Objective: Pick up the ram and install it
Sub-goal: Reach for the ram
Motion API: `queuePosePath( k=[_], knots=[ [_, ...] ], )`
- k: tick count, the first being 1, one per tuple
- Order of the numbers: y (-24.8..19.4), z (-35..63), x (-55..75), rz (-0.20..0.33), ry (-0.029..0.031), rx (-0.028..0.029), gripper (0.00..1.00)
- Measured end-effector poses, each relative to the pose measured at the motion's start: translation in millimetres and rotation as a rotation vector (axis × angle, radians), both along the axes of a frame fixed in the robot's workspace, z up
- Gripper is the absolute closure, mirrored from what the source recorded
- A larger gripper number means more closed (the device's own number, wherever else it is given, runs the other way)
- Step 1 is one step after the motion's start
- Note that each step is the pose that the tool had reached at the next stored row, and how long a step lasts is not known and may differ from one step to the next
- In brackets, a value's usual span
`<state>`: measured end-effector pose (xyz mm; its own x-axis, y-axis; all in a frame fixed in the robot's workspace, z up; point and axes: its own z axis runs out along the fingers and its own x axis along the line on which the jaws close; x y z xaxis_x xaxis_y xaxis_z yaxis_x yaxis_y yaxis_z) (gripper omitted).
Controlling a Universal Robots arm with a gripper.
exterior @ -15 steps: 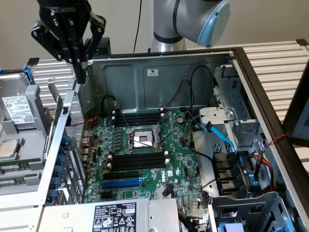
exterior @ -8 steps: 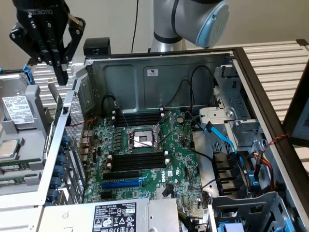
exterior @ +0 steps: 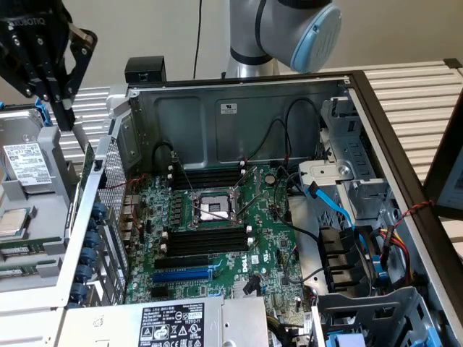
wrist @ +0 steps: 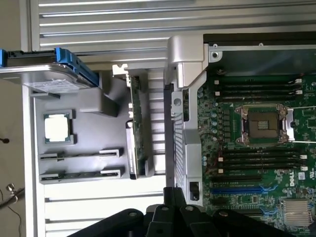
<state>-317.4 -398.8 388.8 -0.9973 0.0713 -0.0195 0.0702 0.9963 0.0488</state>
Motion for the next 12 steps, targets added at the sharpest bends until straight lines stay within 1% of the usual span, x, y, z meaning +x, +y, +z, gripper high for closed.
queuePosePath(
  k=[12],
  knots=[
    [0.0, -1.3, -54.6, 0.000, 0.0000, -0.0001, 0.89]
  ],
)
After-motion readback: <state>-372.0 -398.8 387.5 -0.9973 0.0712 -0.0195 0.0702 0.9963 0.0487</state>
